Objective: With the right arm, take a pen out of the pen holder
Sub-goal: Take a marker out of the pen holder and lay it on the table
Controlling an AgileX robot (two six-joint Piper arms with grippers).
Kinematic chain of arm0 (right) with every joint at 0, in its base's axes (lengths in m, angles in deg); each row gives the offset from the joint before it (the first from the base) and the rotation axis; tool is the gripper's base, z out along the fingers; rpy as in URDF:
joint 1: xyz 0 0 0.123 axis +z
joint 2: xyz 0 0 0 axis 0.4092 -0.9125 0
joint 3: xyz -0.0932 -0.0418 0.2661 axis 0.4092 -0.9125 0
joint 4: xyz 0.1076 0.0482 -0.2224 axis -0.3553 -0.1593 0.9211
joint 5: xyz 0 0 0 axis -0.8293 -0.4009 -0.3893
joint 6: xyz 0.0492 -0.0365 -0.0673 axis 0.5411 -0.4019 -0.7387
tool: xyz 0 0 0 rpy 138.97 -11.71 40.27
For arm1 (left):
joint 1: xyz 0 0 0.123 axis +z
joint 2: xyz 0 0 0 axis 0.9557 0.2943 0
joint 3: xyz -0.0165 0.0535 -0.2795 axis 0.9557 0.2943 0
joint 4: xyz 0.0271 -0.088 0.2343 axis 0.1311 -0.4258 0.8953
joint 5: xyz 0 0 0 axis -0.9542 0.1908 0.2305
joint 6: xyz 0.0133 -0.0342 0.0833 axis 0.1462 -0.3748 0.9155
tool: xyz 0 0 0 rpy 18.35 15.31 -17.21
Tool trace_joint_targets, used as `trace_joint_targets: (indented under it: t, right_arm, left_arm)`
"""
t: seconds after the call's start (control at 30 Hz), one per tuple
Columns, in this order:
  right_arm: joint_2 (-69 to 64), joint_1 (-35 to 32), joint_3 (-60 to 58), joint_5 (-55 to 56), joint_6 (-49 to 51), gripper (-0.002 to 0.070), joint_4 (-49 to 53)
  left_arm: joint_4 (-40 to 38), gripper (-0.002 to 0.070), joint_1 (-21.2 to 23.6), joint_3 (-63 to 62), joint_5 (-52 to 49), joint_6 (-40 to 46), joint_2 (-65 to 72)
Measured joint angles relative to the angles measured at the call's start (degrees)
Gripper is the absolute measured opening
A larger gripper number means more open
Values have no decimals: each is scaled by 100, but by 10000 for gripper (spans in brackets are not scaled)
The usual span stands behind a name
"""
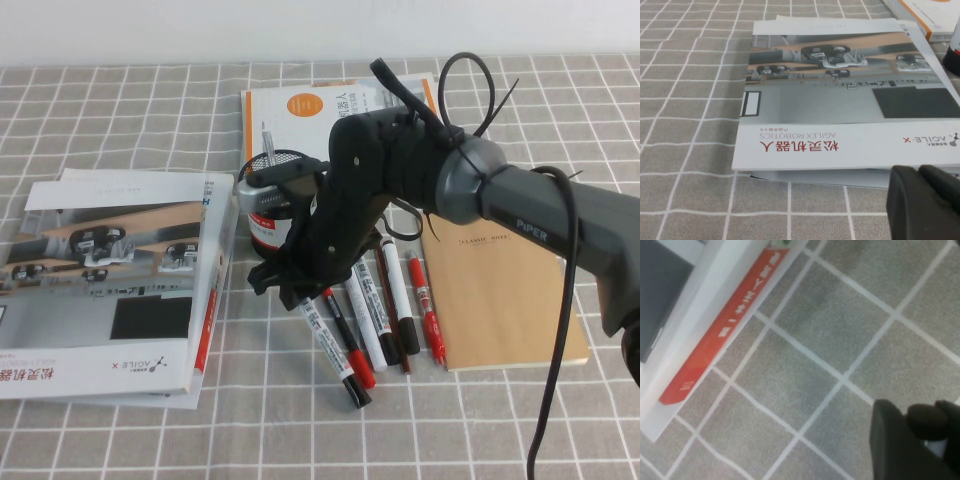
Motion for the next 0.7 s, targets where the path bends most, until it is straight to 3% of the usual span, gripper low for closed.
trace_joint_targets:
  t: [0.2, 0.47, 0.7]
  right_arm:
    - [0, 0, 0, 35, 110, 142, 122]
    - [0, -23, 0, 61, 187, 293, 153]
    - [205, -12, 0, -125, 209, 312, 288]
  left_arm:
    - [0, -3, 0, 0, 0, 0, 0]
    - [0, -3, 0, 0, 0, 0, 0]
    - [0, -3, 0, 0, 0, 0, 0]
